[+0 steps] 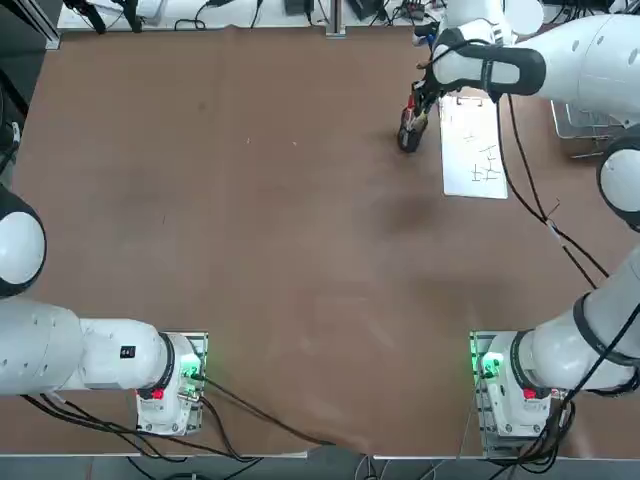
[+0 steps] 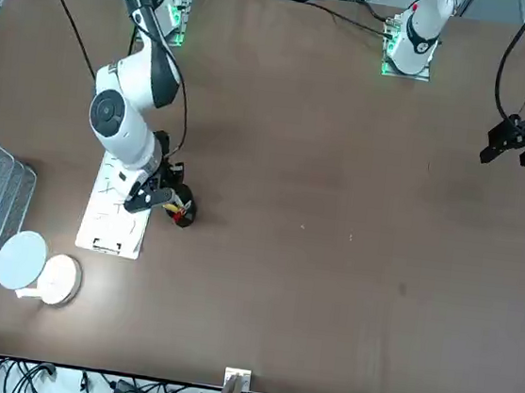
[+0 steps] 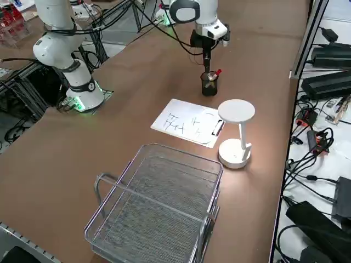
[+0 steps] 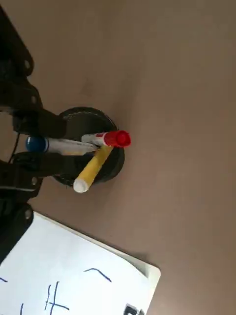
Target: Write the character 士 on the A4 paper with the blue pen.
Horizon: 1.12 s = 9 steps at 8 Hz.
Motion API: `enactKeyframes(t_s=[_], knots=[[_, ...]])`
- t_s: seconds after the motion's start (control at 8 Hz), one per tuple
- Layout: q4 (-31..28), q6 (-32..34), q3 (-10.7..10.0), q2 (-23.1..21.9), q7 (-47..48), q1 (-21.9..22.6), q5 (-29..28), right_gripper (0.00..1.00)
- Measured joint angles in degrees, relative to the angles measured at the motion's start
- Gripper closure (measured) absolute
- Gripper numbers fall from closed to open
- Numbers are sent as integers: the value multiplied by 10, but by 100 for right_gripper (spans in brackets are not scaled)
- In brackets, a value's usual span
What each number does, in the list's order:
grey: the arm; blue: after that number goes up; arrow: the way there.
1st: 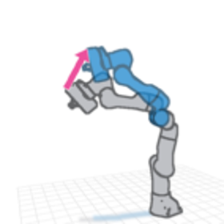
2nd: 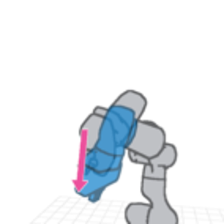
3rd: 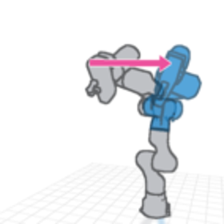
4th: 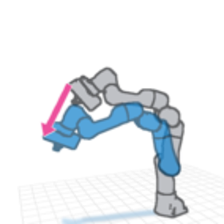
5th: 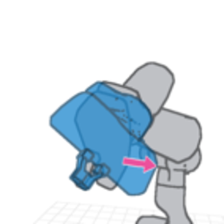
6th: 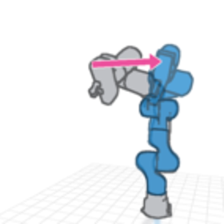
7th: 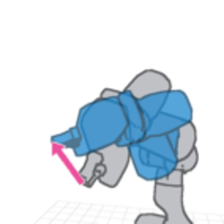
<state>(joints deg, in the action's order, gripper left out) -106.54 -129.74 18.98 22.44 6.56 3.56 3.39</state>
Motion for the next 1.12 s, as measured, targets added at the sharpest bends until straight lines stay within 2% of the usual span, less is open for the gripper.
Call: enactKeyframes(t_s=[0.38, 0.62, 1.12], knots=[[0, -5, 0, 14, 0, 2, 2, 78], [0, -6, 0, 17, 0, 3, 2, 68], [2, -1, 0, 7, -1, 4, 3, 0]])
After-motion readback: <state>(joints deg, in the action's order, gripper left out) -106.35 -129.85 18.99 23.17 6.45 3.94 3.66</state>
